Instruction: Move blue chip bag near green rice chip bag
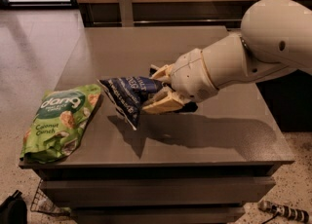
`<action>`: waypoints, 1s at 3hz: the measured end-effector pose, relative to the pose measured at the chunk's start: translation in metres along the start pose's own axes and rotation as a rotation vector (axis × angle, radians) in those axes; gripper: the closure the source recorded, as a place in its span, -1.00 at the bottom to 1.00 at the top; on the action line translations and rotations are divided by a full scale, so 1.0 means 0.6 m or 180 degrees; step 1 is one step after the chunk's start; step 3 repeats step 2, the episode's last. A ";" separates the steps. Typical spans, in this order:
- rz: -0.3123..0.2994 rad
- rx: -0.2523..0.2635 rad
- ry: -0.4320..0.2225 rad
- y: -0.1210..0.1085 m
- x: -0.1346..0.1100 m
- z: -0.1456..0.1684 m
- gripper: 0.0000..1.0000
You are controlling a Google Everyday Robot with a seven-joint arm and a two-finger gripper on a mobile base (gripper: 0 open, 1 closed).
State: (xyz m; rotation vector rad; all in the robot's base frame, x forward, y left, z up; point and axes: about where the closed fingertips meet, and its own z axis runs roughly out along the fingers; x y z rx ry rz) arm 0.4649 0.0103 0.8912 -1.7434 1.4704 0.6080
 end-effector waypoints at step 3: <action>-0.0016 -0.0007 0.0001 0.002 -0.004 0.001 -1.00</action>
Offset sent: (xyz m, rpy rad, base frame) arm -0.0009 0.0015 0.0008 -0.0009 -0.0018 0.0030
